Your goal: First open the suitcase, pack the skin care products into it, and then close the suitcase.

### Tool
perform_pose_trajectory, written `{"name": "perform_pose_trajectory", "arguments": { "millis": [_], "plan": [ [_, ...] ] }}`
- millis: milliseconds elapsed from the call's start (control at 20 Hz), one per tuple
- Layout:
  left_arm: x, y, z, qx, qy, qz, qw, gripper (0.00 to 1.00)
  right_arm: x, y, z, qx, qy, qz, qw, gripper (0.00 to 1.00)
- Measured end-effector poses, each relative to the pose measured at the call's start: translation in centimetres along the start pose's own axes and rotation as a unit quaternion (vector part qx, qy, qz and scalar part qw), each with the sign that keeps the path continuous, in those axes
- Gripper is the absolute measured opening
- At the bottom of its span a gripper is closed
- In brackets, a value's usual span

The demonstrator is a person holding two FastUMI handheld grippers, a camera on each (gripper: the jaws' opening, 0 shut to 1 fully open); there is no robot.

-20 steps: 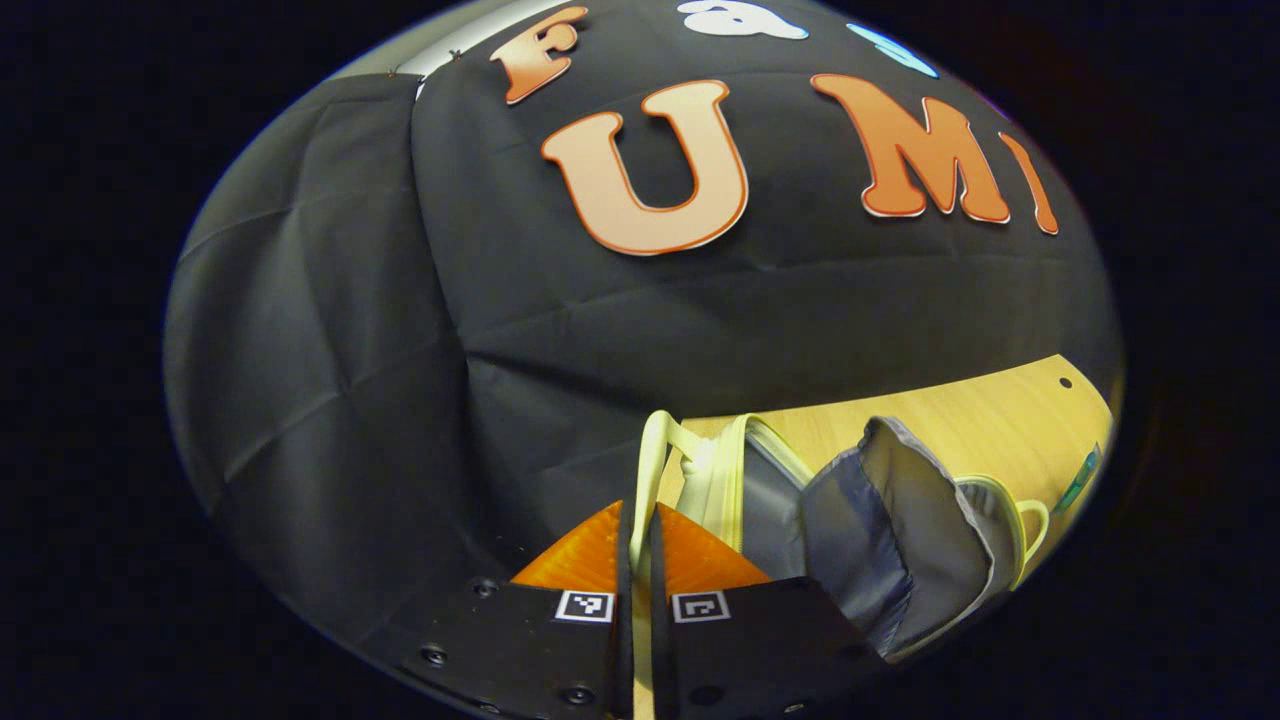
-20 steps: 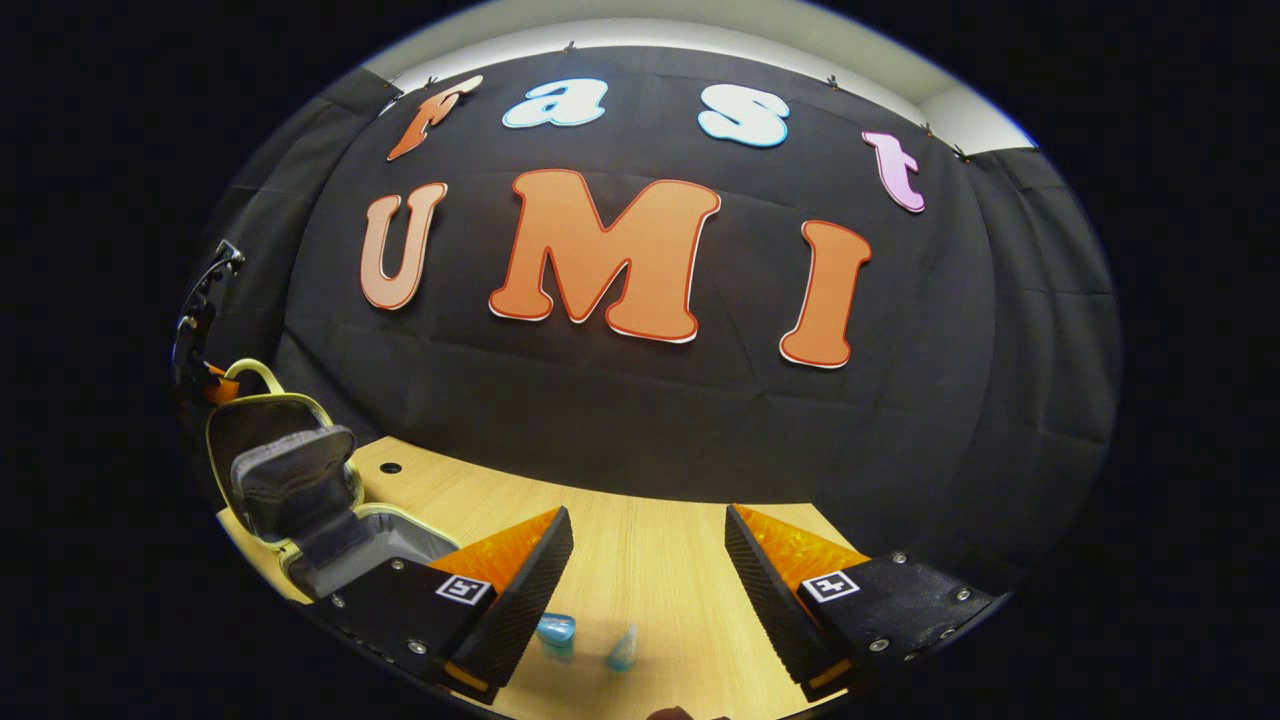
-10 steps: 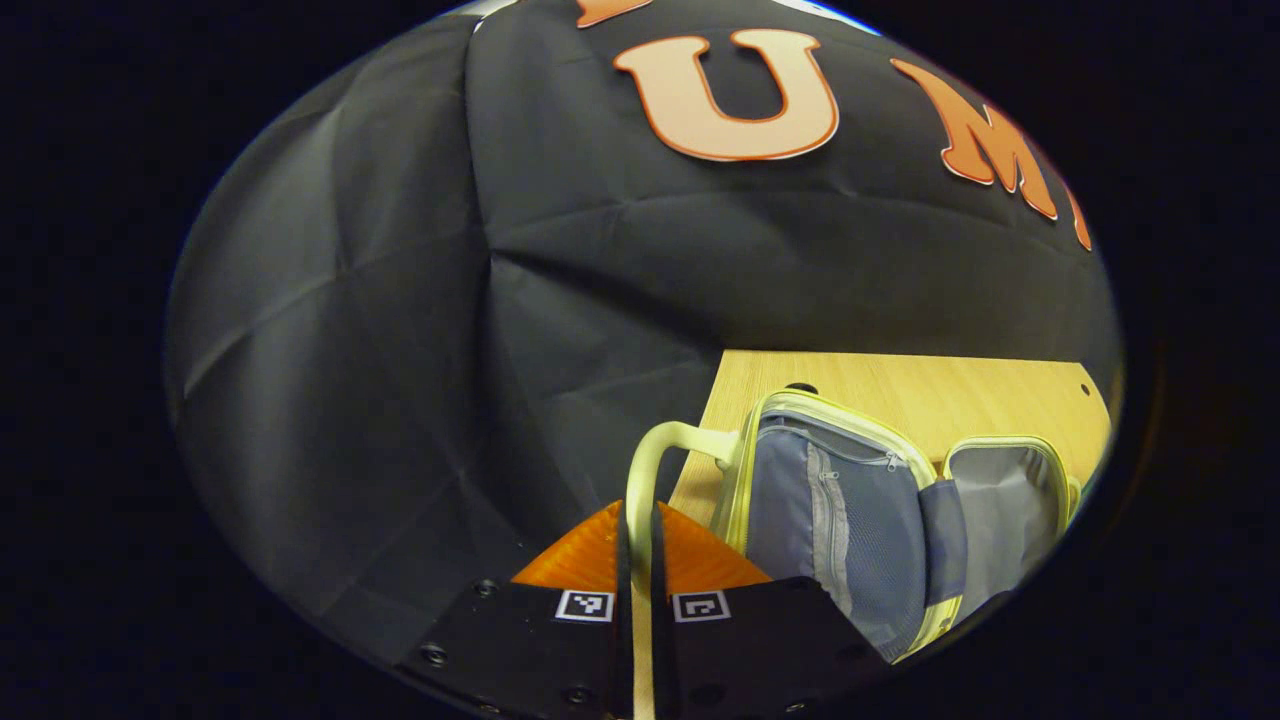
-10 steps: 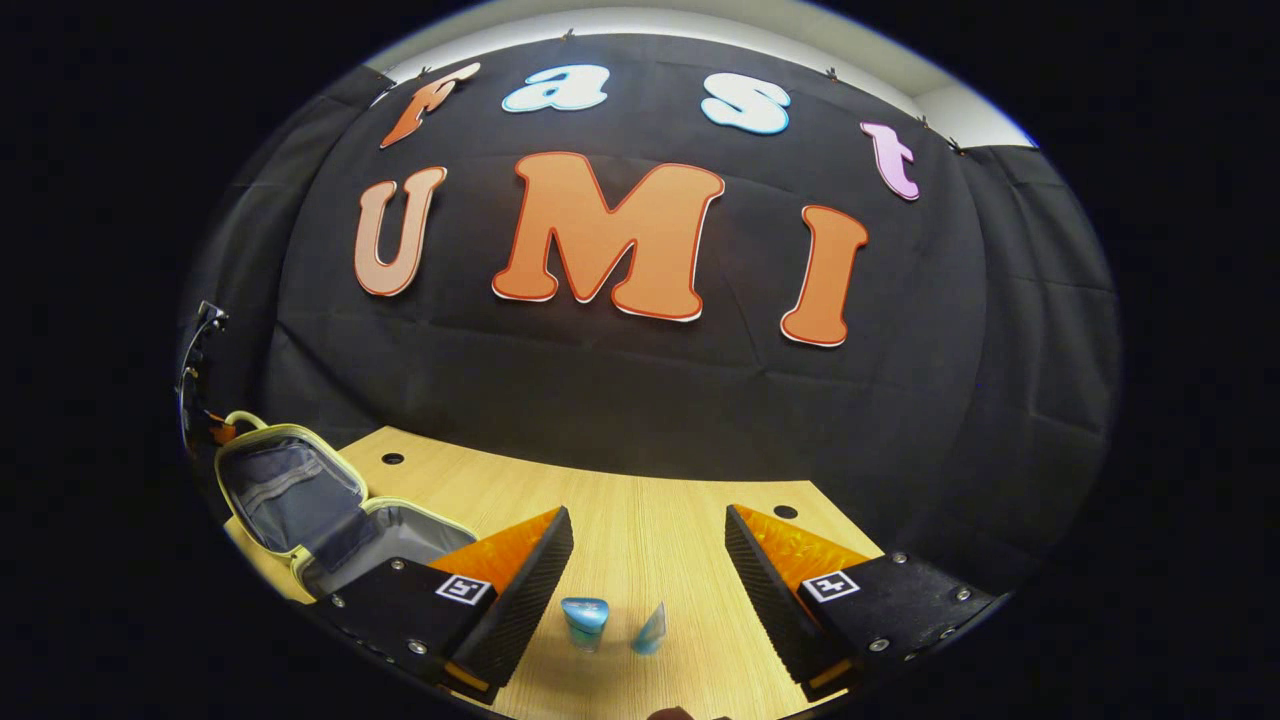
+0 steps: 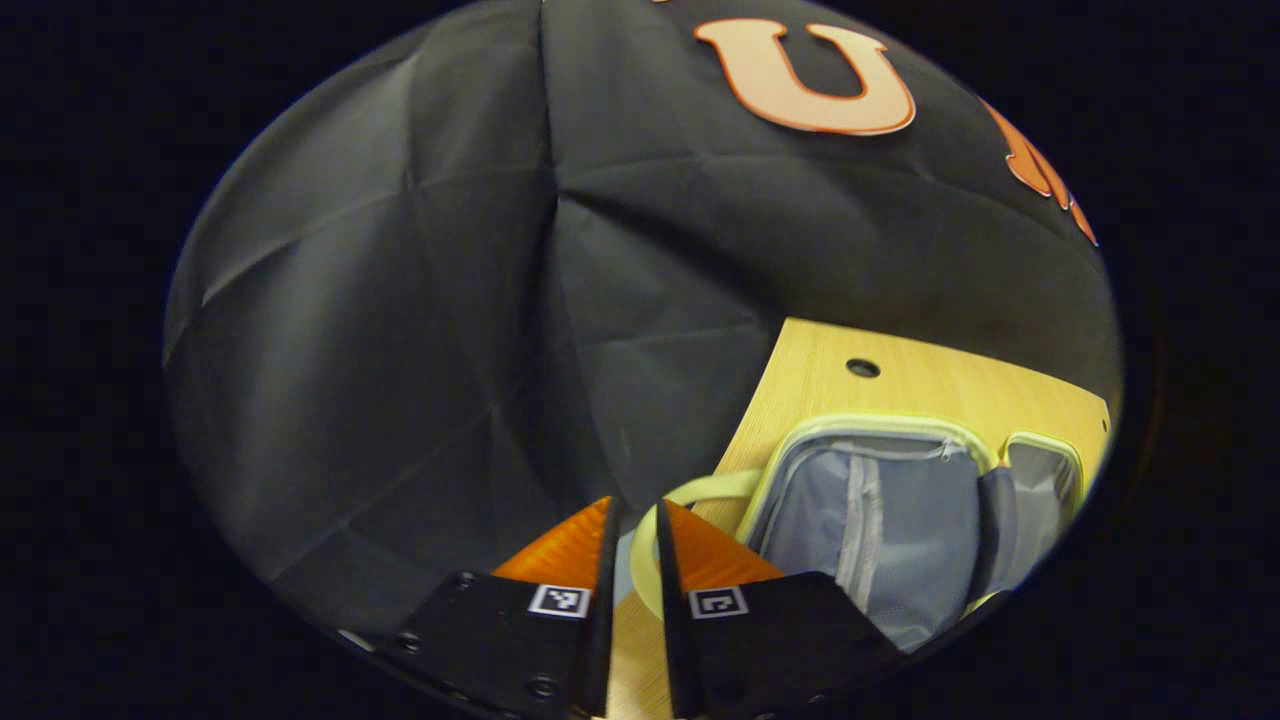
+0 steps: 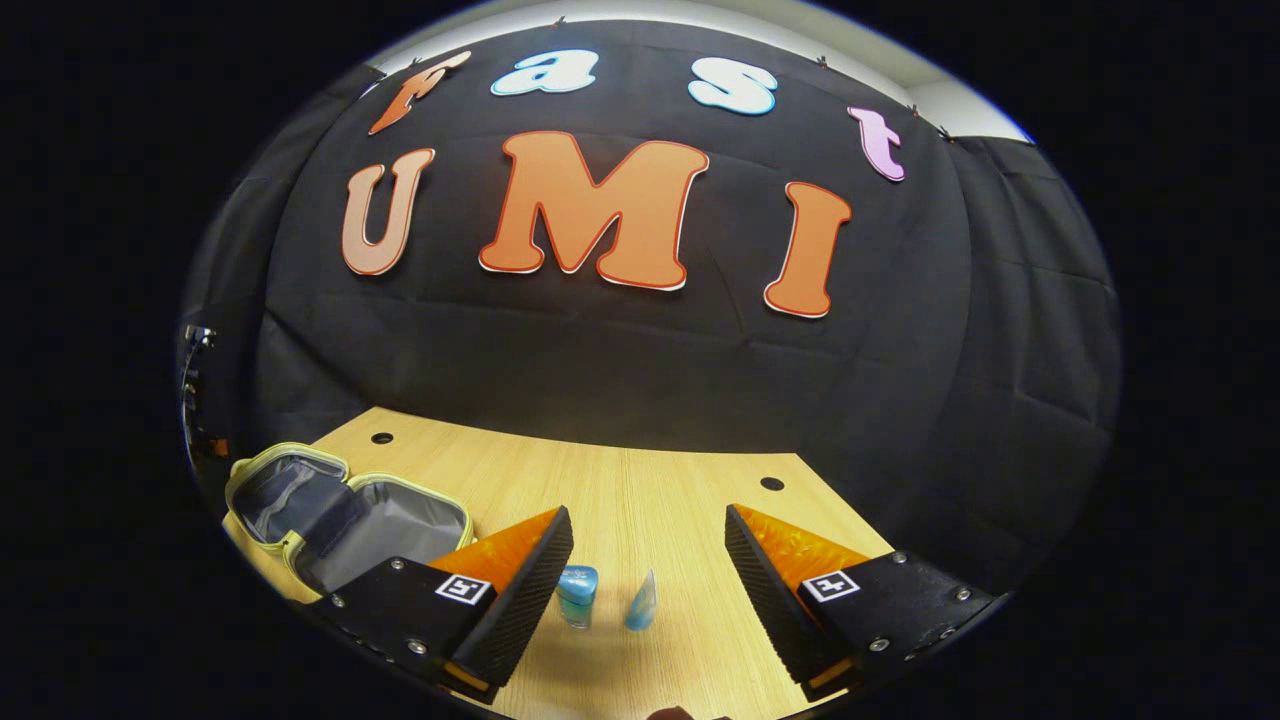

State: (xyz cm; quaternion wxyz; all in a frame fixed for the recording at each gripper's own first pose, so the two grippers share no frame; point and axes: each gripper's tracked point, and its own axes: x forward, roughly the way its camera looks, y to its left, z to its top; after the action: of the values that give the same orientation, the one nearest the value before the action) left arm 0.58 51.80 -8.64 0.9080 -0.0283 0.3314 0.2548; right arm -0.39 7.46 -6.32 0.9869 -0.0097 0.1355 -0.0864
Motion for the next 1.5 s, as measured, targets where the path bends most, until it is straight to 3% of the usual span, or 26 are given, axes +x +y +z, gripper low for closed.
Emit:
{"name": "perform_pose_trajectory", "arguments": {
  "millis": [50, 250, 500, 900, 1250, 1500],
  "plan": [
    [-1.1, -0.5, 1.6, 0.006, -0.022, -0.005, 1.0, 0.28, 0.1, -0.2, 0.0, -0.001, -0.001, 0.001, 1.0, 0.97],
    [-5.1, -3.7, 6.5, 0.023, -0.1, -0.023, 0.994, 1.0, 0.7, -1.0, 0.1, 0.002, -0.01, 0.009, 1.0, 0.97],
    [-10.8, -11.0, 10.1, 0.039, -0.164, -0.085, 0.982, 1.0, 1.3, -2.3, 1.0, -0.001, -0.038, 0.02, 0.999, 0.97],
    [-17.1, -24.7, 6.5, 0.055, -0.162, -0.176, 0.969, 0.98, 2.0, -3.0, -0.8, 0.013, -0.037, 0.066, 0.997, 0.97],
    [-22.6, -35.1, 4.7, 0.108, -0.173, -0.262, 0.943, 0.98, 2.3, -3.3, -4.2, 0.005, -0.011, 0.084, 0.996, 0.97],
    [-26.2, -41.8, 0.4, 0.141, -0.156, -0.334, 0.919, 0.98, 2.1, -3.2, -6.6, -0.003, 0.007, 0.1, 0.995, 0.97]
  ]
}}
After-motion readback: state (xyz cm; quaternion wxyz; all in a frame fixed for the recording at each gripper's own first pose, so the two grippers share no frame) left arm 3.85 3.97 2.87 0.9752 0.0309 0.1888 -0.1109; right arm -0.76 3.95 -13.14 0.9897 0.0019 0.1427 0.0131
